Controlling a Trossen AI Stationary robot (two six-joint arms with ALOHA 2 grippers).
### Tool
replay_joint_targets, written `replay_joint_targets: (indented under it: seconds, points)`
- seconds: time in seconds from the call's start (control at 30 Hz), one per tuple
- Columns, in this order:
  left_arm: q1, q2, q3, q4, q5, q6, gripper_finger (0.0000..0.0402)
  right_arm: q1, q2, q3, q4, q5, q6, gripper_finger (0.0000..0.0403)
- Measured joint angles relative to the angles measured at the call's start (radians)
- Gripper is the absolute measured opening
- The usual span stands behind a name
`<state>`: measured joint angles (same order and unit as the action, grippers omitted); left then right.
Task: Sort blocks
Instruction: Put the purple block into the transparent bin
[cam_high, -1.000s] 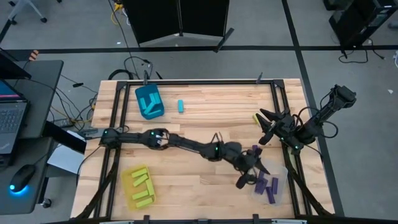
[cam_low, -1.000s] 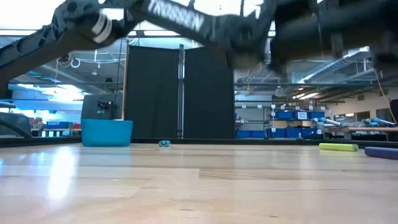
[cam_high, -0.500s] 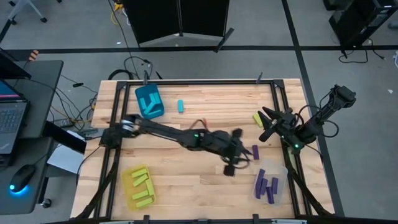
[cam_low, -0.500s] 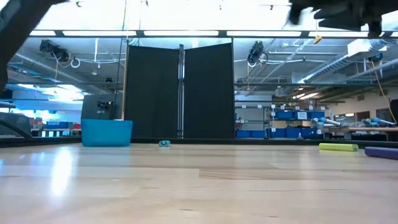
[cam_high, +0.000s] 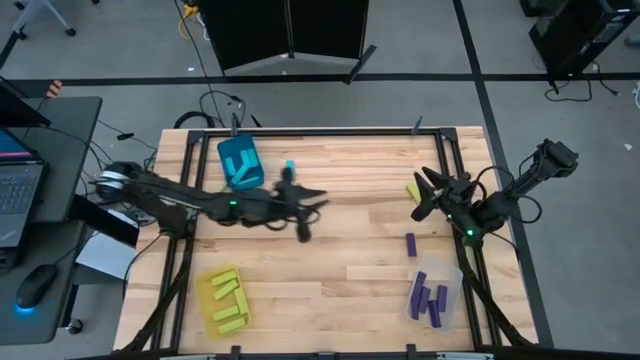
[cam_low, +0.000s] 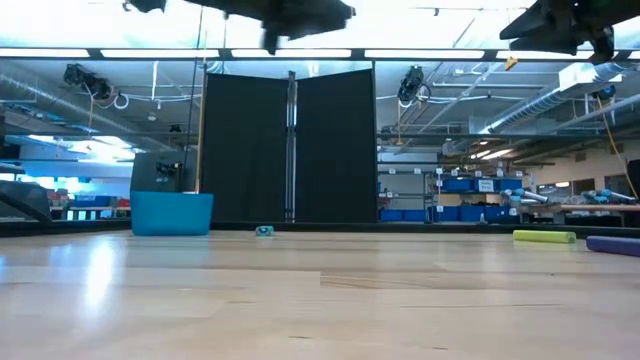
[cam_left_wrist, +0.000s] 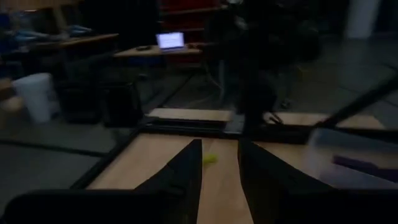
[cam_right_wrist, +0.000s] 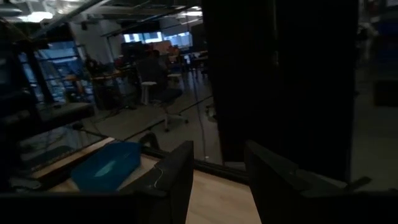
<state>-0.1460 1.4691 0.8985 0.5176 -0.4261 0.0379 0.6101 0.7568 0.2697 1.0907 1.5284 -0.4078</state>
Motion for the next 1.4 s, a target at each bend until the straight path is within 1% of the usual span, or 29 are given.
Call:
replay_joint_targets:
  seconds: [0.13, 0.27, 0.4, 0.43, 0.47, 0.57, 0.6, 0.73, 0.77, 0.8, 0.87, 0.93, 1.0, 1.03, 1.13, 1.2, 1.3, 1.4]
  points:
    - [0.000, -0.154, -0.155, -0.012, -0.069, -0.043, 0.0110, -0.033, 0.045, 0.037, 0.000, -0.001, -0.007, 0.0154]
    - [-0.001, -0.294, -0.276, 0.012, -0.133, -0.078, 0.0110, -0.051, 0.098, 0.061, -0.001, -0.001, 0.014, 0.0154]
    - [0.000, -0.394, -0.374, -0.004, -0.154, -0.098, 0.0110, -0.051, 0.162, 0.088, 0.000, -0.007, 0.066, 0.0154]
    - [0.000, -0.417, -0.392, 0.004, -0.155, -0.098, 0.0110, -0.051, 0.183, 0.093, 0.000, -0.034, 0.080, 0.0154]
    - [0.002, -0.441, -0.406, 0.015, -0.155, -0.098, 0.0110, -0.053, 0.204, 0.094, -0.003, -0.089, 0.101, 0.0154]
    - [0.015, -0.504, -0.439, 0.016, -0.156, -0.092, 0.0110, -0.104, 0.277, 0.097, -0.008, -0.364, 0.178, 0.0154]
    - [0.018, -0.519, -0.447, 0.014, -0.156, -0.084, 0.0110, -0.130, 0.306, 0.098, -0.009, -0.440, 0.207, 0.0154]
    - [0.032, -0.561, -0.456, 0.012, -0.156, -0.045, 0.0110, -0.238, 0.448, 0.126, -0.013, -0.650, 0.307, 0.0154]
    - [0.036, -0.564, -0.457, 0.012, -0.156, -0.041, 0.0110, -0.261, 0.484, 0.140, -0.014, -0.692, 0.328, 0.0154]
    - [0.039, -0.564, -0.457, 0.012, -0.156, -0.040, 0.0110, -0.280, 0.514, 0.154, -0.024, -0.712, 0.354, 0.0154]
    - [0.046, -0.563, -0.458, 0.004, -0.155, -0.039, 0.0110, -0.309, 0.555, 0.183, -0.088, -0.712, 0.414, 0.0154]
    - [0.049, -0.563, -0.458, 0.004, -0.154, -0.041, 0.0110, -0.334, 0.562, 0.215, -0.227, -0.710, 0.512, 0.0154]
    - [0.049, -0.562, -0.458, -0.004, -0.153, -0.041, 0.0110, -0.358, 0.547, 0.267, -0.461, -0.720, 0.654, 0.0154]
    - [0.049, -0.562, -0.458, -0.005, -0.152, -0.041, 0.0110, -0.372, 0.538, 0.300, -0.603, -0.742, 0.737, 0.0154]
    - [0.054, -0.561, -0.458, -0.003, -0.148, -0.032, 0.0110, -0.404, 0.533, 0.420, -1.046, -0.831, 0.965, 0.0156]
    - [0.061, -0.561, -0.458, -0.005, -0.148, -0.024, 0.0110, -0.417, 0.535, 0.499, -1.301, -0.893, 1.073, 0.0156]
    - [0.074, -0.561, -0.458, -0.005, -0.148, -0.023, 0.0110, -0.433, 0.528, 0.586, -1.602, -1.014, 1.241, 0.0156]
    - [0.082, -0.561, -0.458, -0.004, -0.148, -0.027, 0.0110, -0.433, 0.517, 0.613, -1.823, -1.120, 1.410, 0.0156]
